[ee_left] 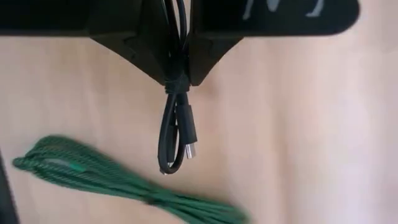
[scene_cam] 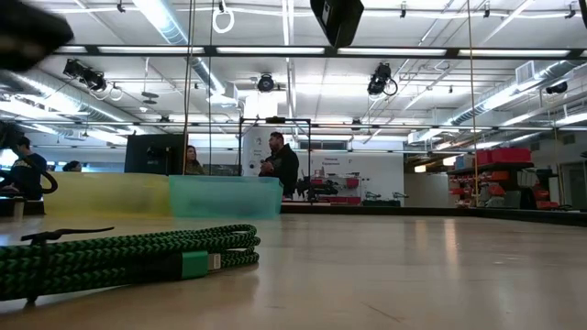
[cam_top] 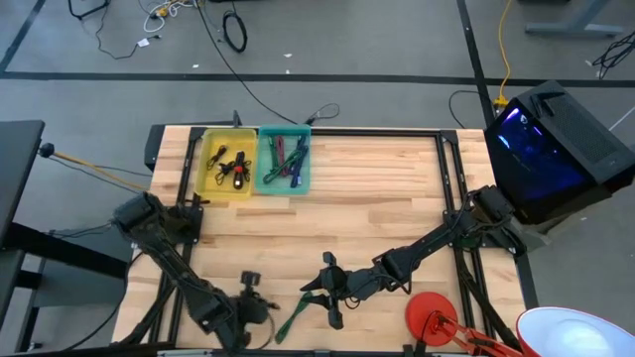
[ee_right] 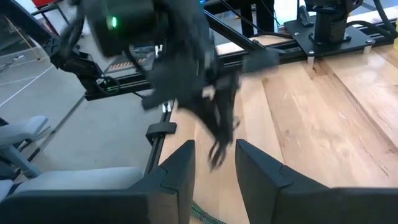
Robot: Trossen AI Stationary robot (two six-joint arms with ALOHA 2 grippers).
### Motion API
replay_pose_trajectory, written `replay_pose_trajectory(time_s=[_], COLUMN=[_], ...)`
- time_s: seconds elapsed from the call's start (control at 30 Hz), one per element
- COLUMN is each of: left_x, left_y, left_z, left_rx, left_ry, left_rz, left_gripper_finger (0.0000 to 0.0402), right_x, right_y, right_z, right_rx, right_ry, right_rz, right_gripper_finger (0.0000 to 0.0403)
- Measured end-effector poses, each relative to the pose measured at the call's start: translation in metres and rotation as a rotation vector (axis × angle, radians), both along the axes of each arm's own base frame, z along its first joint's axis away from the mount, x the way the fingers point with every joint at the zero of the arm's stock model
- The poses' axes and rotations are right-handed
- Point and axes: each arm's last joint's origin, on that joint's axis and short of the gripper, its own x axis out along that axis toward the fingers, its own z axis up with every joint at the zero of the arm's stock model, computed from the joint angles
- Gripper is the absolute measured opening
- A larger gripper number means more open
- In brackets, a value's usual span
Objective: Pick & Place USB Port
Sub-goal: Put the black charger cable into the yellow bin
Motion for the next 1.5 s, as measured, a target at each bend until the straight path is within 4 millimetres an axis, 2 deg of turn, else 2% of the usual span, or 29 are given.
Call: replay_pose_trajectory(time_s=[0.27,0.53,0.63,0.77,1.13,1.33,1.5], left_x=[-0.031,-0.076,-0.083,-0.086,-0.109,-0.118,-0.121], left_y=[0.033,0.088,0.102,0.128,0.212,0.247,0.267], left_z=[0.068,0.114,0.125,0.129,0.092,0.085,0.085], left_rx=[0.172,0.272,0.232,0.229,0.237,0.280,0.332], left_ry=[-0.346,-0.618,-0.714,-0.752,-0.796,-0.752,-0.745], left_rz=[0.205,0.458,0.521,0.577,0.922,1.155,1.327], left_gripper_finger=[0.0037,0.0037,0.0037,0.0037,0.0037,0.0037,0.0037], right_x=[-0.002,-0.003,-0.002,-0.002,-0.003,-0.002,-0.002], right_y=[0.003,0.004,0.004,0.004,0.004,0.003,0.003], right_z=[-0.001,-0.001,-0.001,-0.001,-0.001,-0.001,-0.001], right_rx=[-0.003,-0.004,-0.005,-0.006,-0.007,-0.008,-0.008], right_ry=[0.005,0.008,0.007,0.007,0.007,0.006,0.006], right_rz=[0.009,0.011,0.011,0.011,0.012,0.009,0.009], right_gripper_finger=[0.0116,0.0116,0.0116,0.0116,0.0116,0.0116,0.0116])
